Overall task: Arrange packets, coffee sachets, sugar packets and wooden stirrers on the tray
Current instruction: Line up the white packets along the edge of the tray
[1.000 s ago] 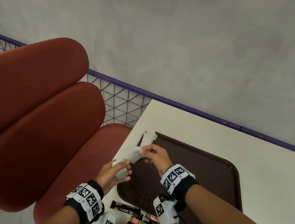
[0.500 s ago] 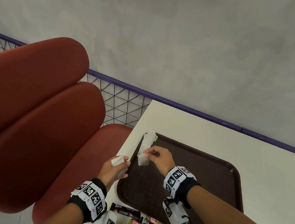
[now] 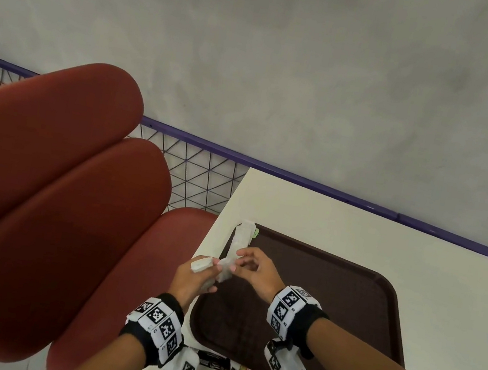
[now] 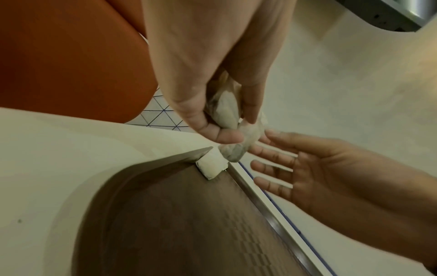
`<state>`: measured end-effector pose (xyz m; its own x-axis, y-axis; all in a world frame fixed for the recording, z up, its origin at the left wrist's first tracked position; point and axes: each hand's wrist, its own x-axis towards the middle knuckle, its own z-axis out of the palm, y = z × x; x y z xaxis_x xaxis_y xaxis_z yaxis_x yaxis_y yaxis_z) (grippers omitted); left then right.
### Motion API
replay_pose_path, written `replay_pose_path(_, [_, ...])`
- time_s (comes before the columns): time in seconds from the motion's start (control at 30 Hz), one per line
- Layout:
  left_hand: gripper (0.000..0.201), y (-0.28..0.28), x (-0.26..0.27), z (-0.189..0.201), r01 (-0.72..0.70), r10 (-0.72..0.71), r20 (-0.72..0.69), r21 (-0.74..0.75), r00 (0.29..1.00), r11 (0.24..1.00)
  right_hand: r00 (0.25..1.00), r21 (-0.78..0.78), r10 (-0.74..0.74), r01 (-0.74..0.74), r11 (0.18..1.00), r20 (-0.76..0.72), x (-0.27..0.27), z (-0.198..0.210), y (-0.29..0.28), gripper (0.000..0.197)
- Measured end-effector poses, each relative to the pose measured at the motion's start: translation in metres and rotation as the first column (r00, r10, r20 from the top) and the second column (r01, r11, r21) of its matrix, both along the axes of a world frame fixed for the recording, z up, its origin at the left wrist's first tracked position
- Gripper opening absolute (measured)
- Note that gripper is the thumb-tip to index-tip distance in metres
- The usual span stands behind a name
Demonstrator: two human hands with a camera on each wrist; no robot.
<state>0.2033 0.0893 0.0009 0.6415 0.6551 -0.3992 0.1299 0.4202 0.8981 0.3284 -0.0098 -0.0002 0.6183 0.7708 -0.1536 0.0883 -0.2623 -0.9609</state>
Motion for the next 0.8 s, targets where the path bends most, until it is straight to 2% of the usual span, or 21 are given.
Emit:
replay_pose_path(0.17, [0.011,0.003,-0.003,-0.003,0.008,-0.008,0.015,-0.049,1.000,0.999,0.997,-0.088,0.061,-0.056,0.995,0.049,0.001,-0.009,0.001,0.026])
replay_pose_path(0.33, [0.028,0.010,-0.006,-0.007,-0.052,0.057,0.046,-0.104,0.997,0.993,0.993,-0.123,-0.115,0.118,0.985,0.028,0.009,-0.021,0.010,0.026])
replay_pose_path(0.43, [0.036,0.018,-0.010,-0.011,-0.104,0.116,0.066,-0.162,0.991,0.981,0.976,-0.201,-0.215,0.214,0.956,0.017,0.014,-0.026,0.017,0.027])
replay_pose_path(0.63, [0.031,0.034,-0.024,-0.019,-0.105,0.127,0.084,-0.230,0.988,0.968,0.955,-0.387,-0.297,0.279,0.879,0.013,0.014,-0.041,0.033,0.030])
replay_pose_path(0.8, [0.026,0.036,-0.031,-0.023,-0.079,0.099,0.085,-0.211,0.991,0.974,0.929,-0.450,-0.369,0.335,0.828,0.013,0.013,-0.043,0.040,0.029])
